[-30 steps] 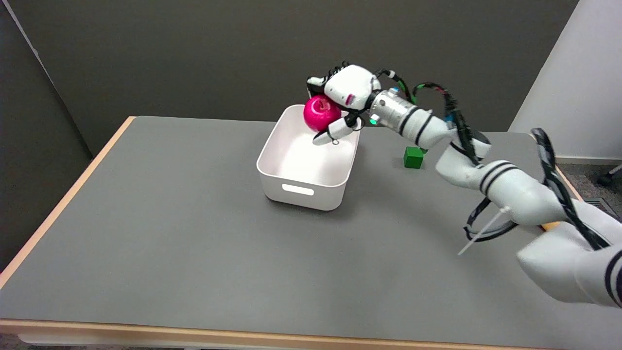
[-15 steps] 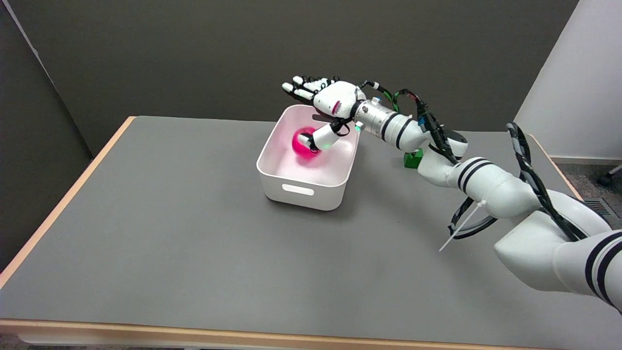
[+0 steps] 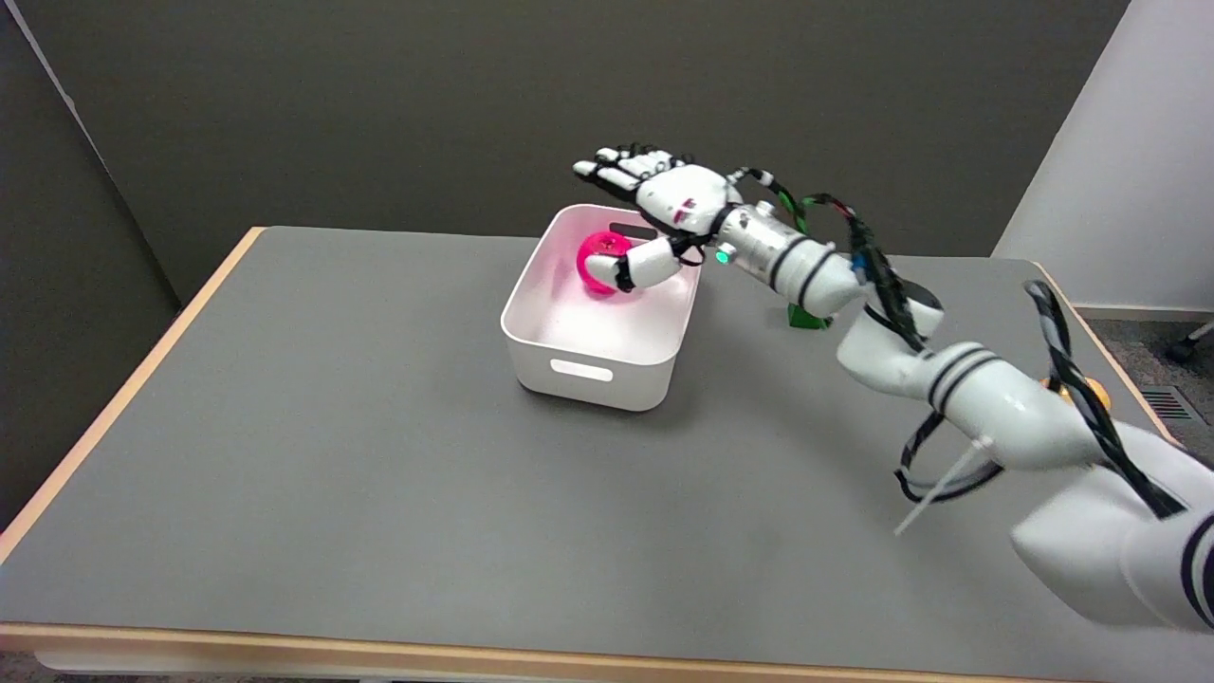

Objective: Place the red apple into the white box.

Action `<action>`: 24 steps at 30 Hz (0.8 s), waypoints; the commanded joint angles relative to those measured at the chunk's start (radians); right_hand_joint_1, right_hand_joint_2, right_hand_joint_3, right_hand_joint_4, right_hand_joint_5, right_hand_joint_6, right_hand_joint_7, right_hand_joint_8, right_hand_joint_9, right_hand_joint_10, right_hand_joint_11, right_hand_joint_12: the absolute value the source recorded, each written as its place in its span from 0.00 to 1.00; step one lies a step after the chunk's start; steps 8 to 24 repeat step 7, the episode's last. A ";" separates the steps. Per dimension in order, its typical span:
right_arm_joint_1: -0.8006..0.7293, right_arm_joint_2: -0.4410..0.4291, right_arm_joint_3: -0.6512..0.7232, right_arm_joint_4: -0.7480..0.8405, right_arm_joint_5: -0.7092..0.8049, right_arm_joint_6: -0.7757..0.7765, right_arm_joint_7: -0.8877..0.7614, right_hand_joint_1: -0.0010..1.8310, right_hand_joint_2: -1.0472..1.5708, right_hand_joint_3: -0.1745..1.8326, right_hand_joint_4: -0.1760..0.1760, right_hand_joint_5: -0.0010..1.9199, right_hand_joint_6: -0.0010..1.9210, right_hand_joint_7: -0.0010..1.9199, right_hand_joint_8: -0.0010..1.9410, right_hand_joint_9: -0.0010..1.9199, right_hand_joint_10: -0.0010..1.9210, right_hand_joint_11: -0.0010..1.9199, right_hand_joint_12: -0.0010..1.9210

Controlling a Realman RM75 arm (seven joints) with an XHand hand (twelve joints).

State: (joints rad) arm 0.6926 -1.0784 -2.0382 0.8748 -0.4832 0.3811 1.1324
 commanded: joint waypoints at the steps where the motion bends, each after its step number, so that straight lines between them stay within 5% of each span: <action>1: -0.749 0.096 0.651 0.575 0.534 0.156 -0.158 0.09 0.62 0.55 0.78 0.01 0.11 0.00 0.02 0.00 0.14 0.00 0.47; 7: -0.949 0.100 0.712 0.566 0.863 0.364 -0.397 0.12 0.63 0.58 0.79 0.01 0.14 0.00 0.07 0.00 0.17 0.00 0.47; 24: -0.949 0.100 0.712 0.566 0.863 0.364 -0.397 0.12 0.63 0.58 0.79 0.01 0.14 0.00 0.07 0.00 0.17 0.00 0.47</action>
